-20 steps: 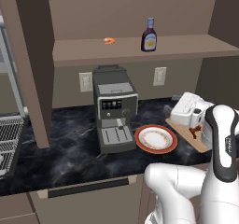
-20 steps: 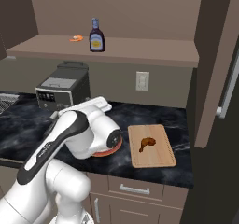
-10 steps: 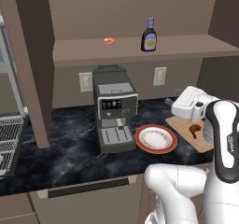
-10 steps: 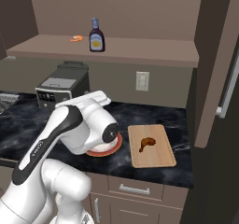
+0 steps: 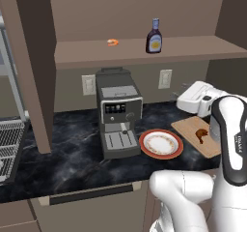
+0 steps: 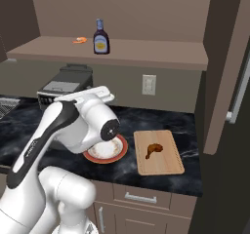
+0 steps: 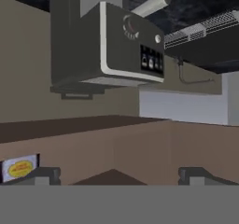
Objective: Pick the chicken drumstick from the plate and place it on the cutting board. Then pick the condiment bottle from the cabinet and place it next to the cutting board.
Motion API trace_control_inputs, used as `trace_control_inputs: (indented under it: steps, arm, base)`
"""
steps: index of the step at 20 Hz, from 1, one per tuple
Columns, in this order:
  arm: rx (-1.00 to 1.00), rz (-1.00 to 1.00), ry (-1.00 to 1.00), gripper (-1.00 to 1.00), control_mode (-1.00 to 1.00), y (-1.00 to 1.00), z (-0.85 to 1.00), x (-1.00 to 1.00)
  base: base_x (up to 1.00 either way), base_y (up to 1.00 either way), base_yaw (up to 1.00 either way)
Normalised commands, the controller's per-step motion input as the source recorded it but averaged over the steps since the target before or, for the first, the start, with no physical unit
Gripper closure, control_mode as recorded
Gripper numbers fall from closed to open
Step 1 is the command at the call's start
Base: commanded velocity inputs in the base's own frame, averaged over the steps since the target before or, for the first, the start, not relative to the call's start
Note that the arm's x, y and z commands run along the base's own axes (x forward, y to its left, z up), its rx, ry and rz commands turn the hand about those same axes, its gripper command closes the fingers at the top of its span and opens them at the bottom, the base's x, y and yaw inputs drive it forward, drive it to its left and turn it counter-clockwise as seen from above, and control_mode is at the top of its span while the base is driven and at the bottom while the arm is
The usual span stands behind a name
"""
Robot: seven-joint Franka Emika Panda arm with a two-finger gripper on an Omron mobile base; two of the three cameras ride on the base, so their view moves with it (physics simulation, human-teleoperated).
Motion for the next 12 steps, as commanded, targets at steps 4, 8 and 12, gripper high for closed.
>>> trace_control_inputs:
  steps: [4,8,12]
  arm:
    - [0.04,-0.03,0.02,-1.00,-1.00,0.00,0.36,0.00]
    - [0.05,-0.03,0.01,-1.00,-1.00,0.00,0.36,0.00]
    - [0.06,-0.02,0.01,-1.00,-1.00,0.00,0.35,0.00]
  base:
    - [0.00,0.00,0.00]
    - [0.00,0.00,0.00]
    - [0.00,0.00,0.00]
